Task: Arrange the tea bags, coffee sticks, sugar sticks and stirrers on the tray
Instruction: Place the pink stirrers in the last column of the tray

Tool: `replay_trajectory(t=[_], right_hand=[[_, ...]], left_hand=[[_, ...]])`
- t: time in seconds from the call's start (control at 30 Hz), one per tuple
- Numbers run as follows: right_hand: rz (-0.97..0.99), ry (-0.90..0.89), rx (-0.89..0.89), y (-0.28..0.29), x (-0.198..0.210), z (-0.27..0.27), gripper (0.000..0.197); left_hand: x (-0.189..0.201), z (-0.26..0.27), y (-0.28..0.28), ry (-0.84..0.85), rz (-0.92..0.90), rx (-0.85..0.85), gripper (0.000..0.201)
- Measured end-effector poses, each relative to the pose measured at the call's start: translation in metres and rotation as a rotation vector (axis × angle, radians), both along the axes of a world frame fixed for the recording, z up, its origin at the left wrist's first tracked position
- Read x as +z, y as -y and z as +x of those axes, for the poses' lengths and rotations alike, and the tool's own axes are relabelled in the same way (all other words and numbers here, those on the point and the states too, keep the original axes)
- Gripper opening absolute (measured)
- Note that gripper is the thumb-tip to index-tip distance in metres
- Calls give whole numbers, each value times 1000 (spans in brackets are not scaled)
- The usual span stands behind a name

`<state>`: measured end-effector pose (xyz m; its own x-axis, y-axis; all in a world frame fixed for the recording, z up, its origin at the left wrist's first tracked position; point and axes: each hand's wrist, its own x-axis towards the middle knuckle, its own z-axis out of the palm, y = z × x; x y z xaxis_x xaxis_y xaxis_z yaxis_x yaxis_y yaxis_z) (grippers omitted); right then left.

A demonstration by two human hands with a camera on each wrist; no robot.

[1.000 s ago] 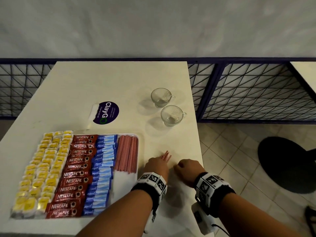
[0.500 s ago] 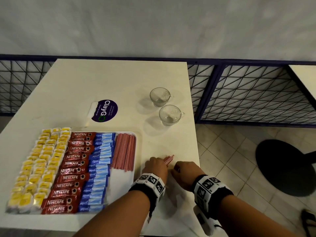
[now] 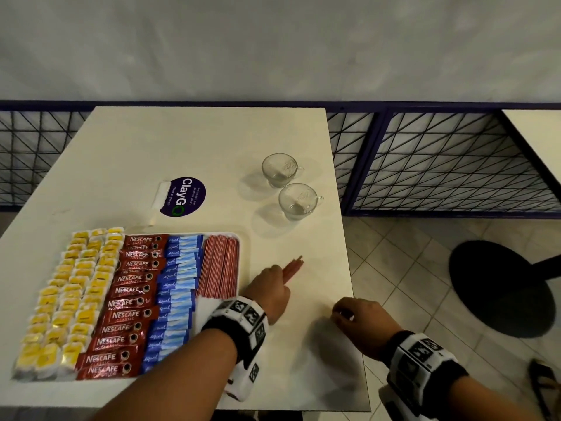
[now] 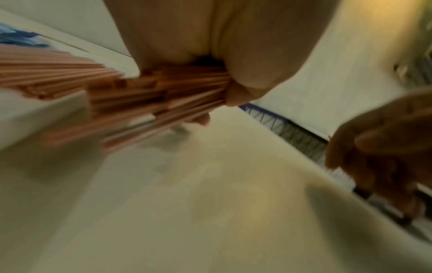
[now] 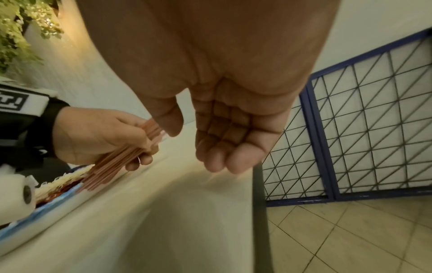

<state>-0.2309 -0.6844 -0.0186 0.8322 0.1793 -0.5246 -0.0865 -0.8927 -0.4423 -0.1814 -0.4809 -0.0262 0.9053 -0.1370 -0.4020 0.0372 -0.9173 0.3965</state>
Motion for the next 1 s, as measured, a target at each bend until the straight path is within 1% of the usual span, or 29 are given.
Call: replay_trajectory(t=[0.07, 0.1, 0.13, 0.17, 0.2, 0.23, 0.27, 0.33, 0.37, 0.43, 0.47, 0.5, 0.6, 0.67, 0.73, 0.77, 0.83, 0.9, 0.93, 0.97, 1.0], right_hand=[[94, -30, -93, -8, 3, 3, 22], [210, -88, -191, -15, 4, 6, 22], [378, -177, -334, -24, 7, 9, 23], [583, -283, -504, -33, 11, 13, 26], [774, -386, -662, -44, 15, 18, 33], [915, -469, -778, -56, 19, 23, 40], [1018, -534, -846, -66, 24, 28, 46], [1170, -624, -880, -89, 33, 36, 56], [1220, -653, -873, -100, 38, 40, 59], [1307, -684, -861, -120, 48, 46, 65], [1357, -690, -857, -128, 54, 49, 67], [1400, -690, -844, -135, 59, 51, 68], [1465, -670, -796, -150, 71, 57, 64], [1441, -676, -770, -158, 72, 59, 65], [1341, -633, -720, -166, 76, 62, 62], [1278, -580, -685, -165, 78, 64, 62], [1192, -401, -624, -164, 84, 73, 67], [1194, -194, -599, -169, 98, 81, 63], [1175, -117, -554, -173, 106, 83, 59], [1123, -56, -485, -179, 110, 85, 54], [1017, 3, -388, -185, 110, 84, 50]], left_hand=[[14, 4, -7, 14, -250, 120, 16], [20, 7, -10, -14, -402, 198, 11], [27, 9, -12, -24, -591, 290, 10], [37, 11, -12, -20, -774, 373, 13], [46, 13, -13, -5, -947, 439, 16], [58, 15, -14, 13, -1098, 468, 17], [69, 18, -15, 36, -1223, 467, 16], [88, 23, -21, 83, -1382, 398, 18], [94, 24, -25, 118, -1426, 343, 27], [99, 22, -34, 192, -1454, 267, 43], [100, 20, -40, 214, -1438, 259, 44], [99, 16, -46, 233, -1382, 250, 41], [96, 7, -64, 260, -1152, 196, 21], [95, 3, -73, 276, -1079, 167, 14], [95, 3, -85, 267, -968, 150, 16], [96, 4, -89, 252, -889, 123, 17], [95, 9, -106, 212, -655, 42, 10], [98, 11, -122, 190, -357, -126, 23], [100, 11, -124, 180, -217, -208, 28], [104, 11, -124, 180, -129, -265, 30], [106, 10, -121, 187, -84, -312, 32]])
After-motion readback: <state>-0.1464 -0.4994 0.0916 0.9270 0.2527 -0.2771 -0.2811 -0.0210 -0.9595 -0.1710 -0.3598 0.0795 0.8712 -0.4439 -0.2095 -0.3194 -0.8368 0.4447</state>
